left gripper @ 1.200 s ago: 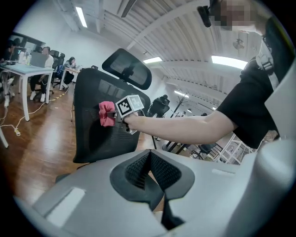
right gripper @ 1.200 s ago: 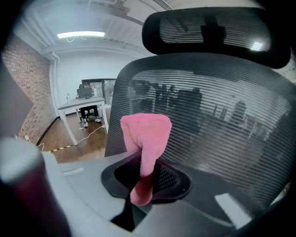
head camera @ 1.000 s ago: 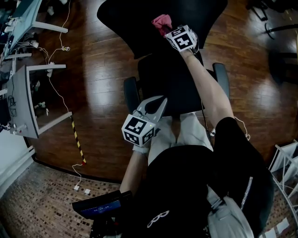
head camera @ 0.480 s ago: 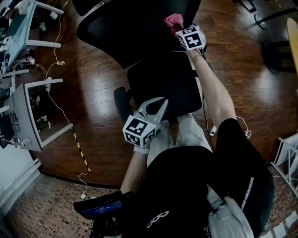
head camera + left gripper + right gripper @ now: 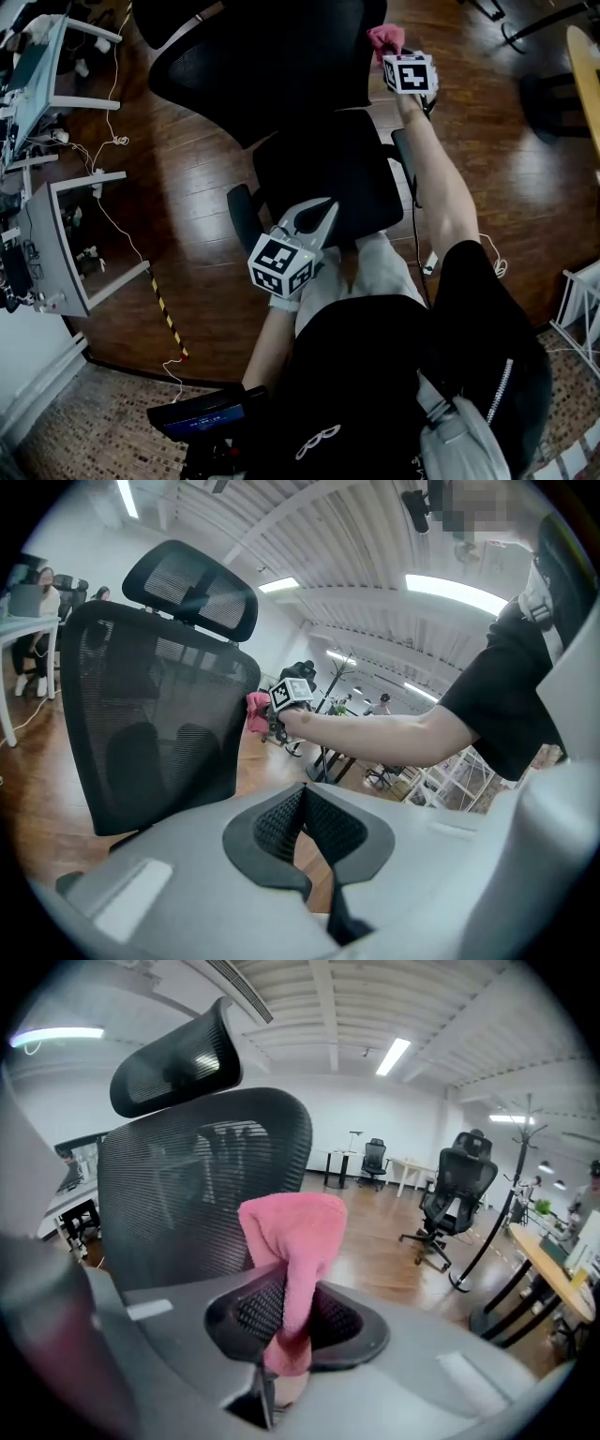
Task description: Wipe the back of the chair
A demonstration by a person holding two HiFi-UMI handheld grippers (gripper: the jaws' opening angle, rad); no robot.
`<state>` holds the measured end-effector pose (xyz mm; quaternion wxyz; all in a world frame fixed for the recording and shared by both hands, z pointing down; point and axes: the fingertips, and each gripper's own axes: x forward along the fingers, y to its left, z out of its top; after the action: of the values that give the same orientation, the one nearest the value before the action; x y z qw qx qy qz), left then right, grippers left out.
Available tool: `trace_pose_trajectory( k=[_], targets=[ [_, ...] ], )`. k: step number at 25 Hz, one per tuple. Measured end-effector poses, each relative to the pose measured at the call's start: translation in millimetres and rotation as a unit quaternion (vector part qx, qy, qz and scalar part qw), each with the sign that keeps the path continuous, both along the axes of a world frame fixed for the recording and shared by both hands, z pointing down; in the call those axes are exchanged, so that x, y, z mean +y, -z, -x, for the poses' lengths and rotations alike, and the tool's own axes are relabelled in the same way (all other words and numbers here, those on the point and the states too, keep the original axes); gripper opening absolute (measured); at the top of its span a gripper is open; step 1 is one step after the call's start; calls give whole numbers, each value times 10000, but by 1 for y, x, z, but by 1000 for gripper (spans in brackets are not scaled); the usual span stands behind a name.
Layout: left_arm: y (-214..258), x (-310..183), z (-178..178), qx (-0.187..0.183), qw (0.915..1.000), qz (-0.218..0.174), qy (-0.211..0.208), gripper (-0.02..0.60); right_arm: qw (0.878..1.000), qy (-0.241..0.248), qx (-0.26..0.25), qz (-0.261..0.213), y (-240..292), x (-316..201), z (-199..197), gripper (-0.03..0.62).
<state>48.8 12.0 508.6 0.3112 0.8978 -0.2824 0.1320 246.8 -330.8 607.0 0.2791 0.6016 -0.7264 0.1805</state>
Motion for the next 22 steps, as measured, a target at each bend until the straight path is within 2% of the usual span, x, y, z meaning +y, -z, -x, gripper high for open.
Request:
trace_pose_trajectory(
  k=[3,6,12,17,22],
  targets=[
    [2,-2,3,15,10000,-31,4,-8,10000,-81,30,-41,8,-1,-4,44],
    [3,-4,10,50,10000,-58,48,-8,9998,126,90,-83,14,-4,19,44],
    [6,-3,15,169,9996,-178,138,-8,9973,691,168,-164,13,-4,88,44],
    [0,3,34,166,9992,-202,303,-8,9932,1128,110,-262,14,-1,144,44],
    [11,-1,77,217,9984,-194,479,-8,9873,1561,120,-265,28,-2,227,44]
  ],
)
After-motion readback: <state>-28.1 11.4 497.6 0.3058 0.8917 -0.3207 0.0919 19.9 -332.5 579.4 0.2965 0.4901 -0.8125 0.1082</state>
